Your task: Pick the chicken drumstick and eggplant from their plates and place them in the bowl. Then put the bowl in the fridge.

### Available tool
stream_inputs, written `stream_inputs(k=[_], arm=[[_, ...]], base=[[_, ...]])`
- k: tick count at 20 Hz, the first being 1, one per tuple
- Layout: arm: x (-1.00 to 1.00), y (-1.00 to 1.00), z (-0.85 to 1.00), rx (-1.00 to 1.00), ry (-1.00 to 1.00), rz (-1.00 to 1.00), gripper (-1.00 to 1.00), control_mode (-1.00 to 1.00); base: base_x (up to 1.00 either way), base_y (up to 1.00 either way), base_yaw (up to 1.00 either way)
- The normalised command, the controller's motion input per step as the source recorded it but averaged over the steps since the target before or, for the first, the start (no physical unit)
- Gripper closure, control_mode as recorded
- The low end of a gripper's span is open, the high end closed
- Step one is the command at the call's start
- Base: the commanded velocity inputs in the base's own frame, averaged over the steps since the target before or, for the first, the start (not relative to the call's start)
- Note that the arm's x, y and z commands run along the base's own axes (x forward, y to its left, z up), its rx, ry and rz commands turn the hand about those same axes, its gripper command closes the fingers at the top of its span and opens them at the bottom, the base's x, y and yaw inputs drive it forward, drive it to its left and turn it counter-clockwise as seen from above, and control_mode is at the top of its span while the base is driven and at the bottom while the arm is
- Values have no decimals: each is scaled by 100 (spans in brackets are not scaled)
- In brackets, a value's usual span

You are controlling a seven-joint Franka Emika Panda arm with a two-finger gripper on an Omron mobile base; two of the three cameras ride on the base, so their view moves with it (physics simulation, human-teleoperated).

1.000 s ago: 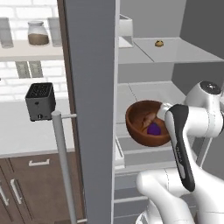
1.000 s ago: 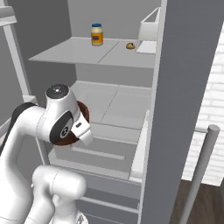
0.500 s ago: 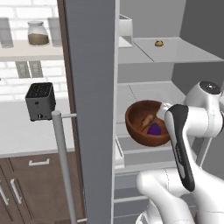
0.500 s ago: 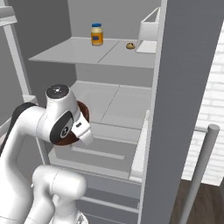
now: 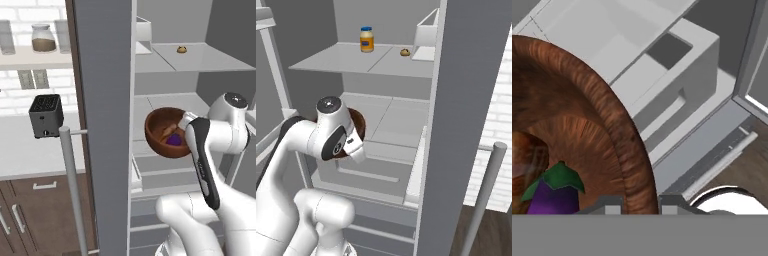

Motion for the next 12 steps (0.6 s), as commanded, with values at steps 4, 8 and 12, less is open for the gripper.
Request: stream_inputs(k=[4, 8, 12], arm=[[97, -2, -10, 12, 0, -46, 100, -100], [100, -1, -8, 0, 11, -41, 100, -100], [100, -9, -13, 0, 10, -29, 100, -100]], base=[[0, 0, 0], [0, 0, 0], [0, 0, 0]])
